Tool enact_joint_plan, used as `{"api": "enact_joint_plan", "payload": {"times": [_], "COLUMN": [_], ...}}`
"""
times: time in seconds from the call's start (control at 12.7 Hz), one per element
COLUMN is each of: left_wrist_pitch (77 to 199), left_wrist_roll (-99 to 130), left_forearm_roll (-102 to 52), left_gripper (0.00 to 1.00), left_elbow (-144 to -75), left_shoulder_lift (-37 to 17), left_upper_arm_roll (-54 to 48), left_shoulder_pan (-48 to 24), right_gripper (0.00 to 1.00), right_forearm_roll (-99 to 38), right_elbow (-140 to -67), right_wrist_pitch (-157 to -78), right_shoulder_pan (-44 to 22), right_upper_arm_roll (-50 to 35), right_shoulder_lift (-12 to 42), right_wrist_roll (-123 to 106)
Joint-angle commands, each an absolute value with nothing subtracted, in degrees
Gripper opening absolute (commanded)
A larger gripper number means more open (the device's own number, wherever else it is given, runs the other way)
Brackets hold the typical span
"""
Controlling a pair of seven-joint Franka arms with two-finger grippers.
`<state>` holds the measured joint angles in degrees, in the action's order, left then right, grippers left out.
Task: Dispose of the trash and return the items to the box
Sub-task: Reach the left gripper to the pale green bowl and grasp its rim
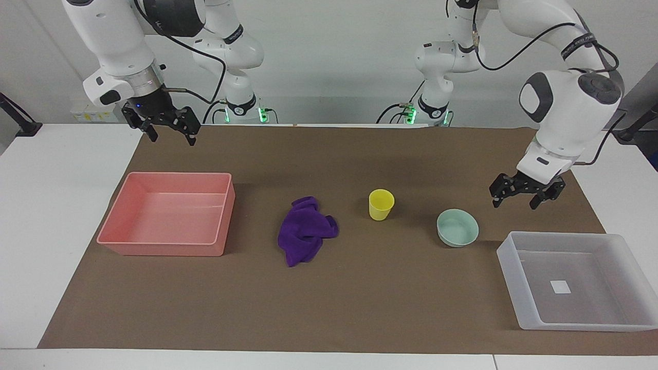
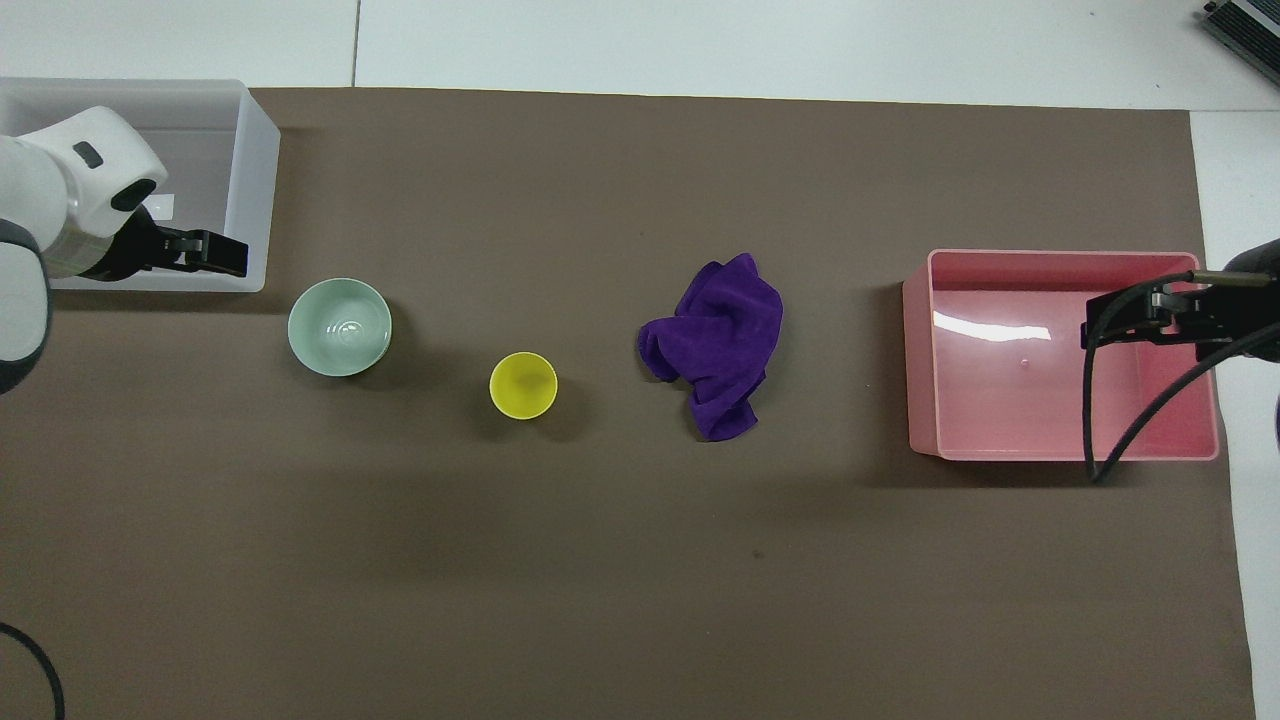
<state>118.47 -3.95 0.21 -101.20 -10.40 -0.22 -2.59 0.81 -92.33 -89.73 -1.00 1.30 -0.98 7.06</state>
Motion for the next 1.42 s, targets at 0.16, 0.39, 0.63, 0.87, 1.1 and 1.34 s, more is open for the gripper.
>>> {"api": "enact_joint_plan", "payload": {"times": [0.16,0.39,0.63,0.87,1.1,1.34], "left_wrist_pitch": [130.9,138.7,140.6,140.0,139.8,135.7], "left_wrist_roll": [-0.4,2.5,3.6,3.1,3.0,3.0], "left_forearm_roll": [0.0,0.0,0.0,0.0,-0.1,-0.1], "left_gripper": [1.0,1.0,0.85,0.0,0.0,0.0], "left_elbow": [-114.2,-118.4,-119.7,-119.6,-119.1,-115.7], "left_shoulder_lift": [-9.1,-12.2,-13.4,-13.2,-12.9,-11.7], "left_upper_arm_roll": [-0.4,-0.4,-0.4,-0.4,-0.4,-0.4], "left_shoulder_pan": [-3.8,-5.3,-5.8,-5.2,-5.1,-5.0], "right_gripper": [1.0,1.0,1.0,1.0,1.0,1.0], "right_forearm_roll": [0.5,0.5,0.6,0.6,0.5,0.5], "right_elbow": [-93.1,-93.1,-93.1,-93.1,-94.4,-103.1], "right_wrist_pitch": [-89.1,-89.1,-89.1,-89.6,-91.7,-101.0], "right_shoulder_pan": [0.0,0.0,-0.6,-3.2,-3.1,-3.9], "right_upper_arm_roll": [0.8,0.8,1.0,3.5,4.2,3.8], "right_shoulder_lift": [-1.8,-1.8,-1.8,-1.8,-1.9,-5.3], "right_wrist_roll": [5.4,5.4,5.4,5.8,5.8,6.0]}}
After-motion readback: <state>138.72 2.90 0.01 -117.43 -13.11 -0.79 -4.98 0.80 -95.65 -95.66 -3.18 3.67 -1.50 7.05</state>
